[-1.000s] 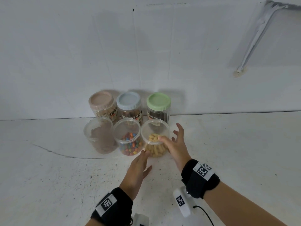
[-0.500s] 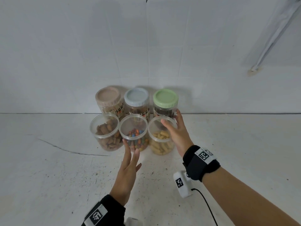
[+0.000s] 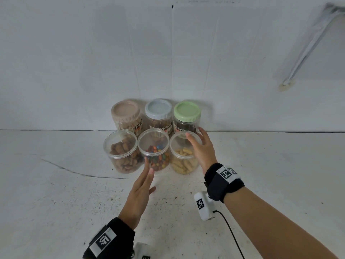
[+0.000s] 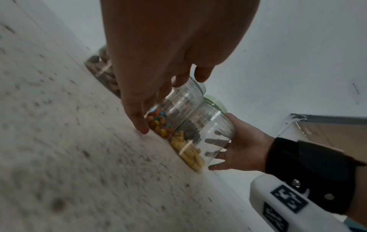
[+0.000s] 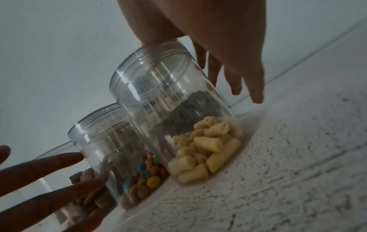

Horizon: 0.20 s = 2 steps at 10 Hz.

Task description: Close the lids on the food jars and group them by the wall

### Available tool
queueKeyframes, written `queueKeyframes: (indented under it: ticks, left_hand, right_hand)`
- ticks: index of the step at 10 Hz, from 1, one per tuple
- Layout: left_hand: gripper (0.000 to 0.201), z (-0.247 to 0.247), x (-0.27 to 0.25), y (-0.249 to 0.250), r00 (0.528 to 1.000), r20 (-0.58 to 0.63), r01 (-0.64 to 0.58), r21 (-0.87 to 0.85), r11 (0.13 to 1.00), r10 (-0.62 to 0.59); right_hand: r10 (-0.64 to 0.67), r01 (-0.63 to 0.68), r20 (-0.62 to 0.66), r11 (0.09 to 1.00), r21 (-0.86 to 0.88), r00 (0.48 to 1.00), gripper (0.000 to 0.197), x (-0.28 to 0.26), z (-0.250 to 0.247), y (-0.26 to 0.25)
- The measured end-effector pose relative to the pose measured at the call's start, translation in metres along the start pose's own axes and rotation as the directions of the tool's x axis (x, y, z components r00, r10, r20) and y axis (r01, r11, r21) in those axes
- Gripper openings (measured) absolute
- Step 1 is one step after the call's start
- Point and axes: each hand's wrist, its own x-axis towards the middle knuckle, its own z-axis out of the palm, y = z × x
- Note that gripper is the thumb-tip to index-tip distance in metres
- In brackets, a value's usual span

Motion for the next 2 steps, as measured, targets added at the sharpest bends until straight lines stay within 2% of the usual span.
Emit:
queueKeyframes:
  ticks: [2]
  left_hand:
    - [0.042,-0.031,-0.003,0.010,1.000,-0.030,-0.002,0.035,0.999,0.003]
  right_hand:
    - [-0.034,-0.001,-0.208,0.986,-0.166,0.978,0.068,-0.017,0.002,-0.008]
